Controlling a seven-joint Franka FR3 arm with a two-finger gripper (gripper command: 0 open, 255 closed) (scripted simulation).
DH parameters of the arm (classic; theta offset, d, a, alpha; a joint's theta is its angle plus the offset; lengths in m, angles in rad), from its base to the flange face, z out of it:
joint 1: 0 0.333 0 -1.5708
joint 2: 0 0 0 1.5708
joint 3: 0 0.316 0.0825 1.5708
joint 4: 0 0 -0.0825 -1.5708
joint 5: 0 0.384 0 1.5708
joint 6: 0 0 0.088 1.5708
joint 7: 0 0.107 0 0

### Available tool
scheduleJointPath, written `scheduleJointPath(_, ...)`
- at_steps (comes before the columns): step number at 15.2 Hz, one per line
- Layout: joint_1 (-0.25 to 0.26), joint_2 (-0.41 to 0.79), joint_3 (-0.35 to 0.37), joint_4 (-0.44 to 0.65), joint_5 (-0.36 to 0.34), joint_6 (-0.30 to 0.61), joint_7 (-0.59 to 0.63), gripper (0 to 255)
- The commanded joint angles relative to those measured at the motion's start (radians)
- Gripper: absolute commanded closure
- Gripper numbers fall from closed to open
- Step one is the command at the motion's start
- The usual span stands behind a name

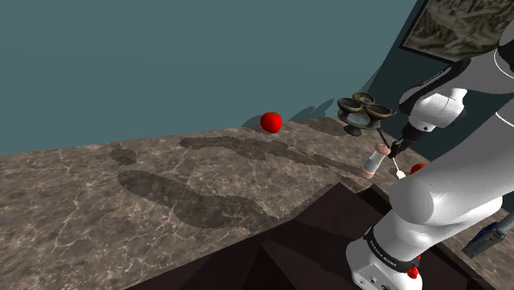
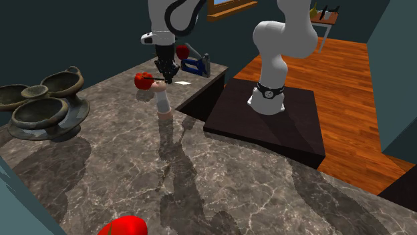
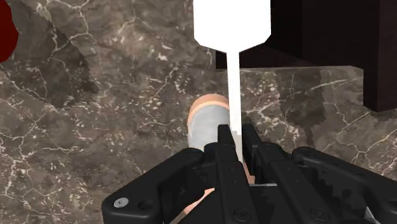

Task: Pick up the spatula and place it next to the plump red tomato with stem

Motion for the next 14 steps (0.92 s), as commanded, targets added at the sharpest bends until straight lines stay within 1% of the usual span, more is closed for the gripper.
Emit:
scheduleJointPath(1, -0.019, 0.021, -0.029, 0.018, 0.024, -0.006, -0.07, 255)
scheduleJointPath(4, -0.053, 0.069, -0.071, 0.063, 0.08, -0.023, -0.188, 255)
scheduleJointPath(8, -0.114, 0.157, -0.108, 0.14, 0.18, -0.057, -0.355, 255)
scheduleJointPath(11, -0.182, 0.233, -0.114, 0.21, 0.26, -0.092, -0.477, 255)
scheduleJointPath(14, -0.265, 0.314, -0.105, 0.291, 0.333, -0.135, -0.586, 255)
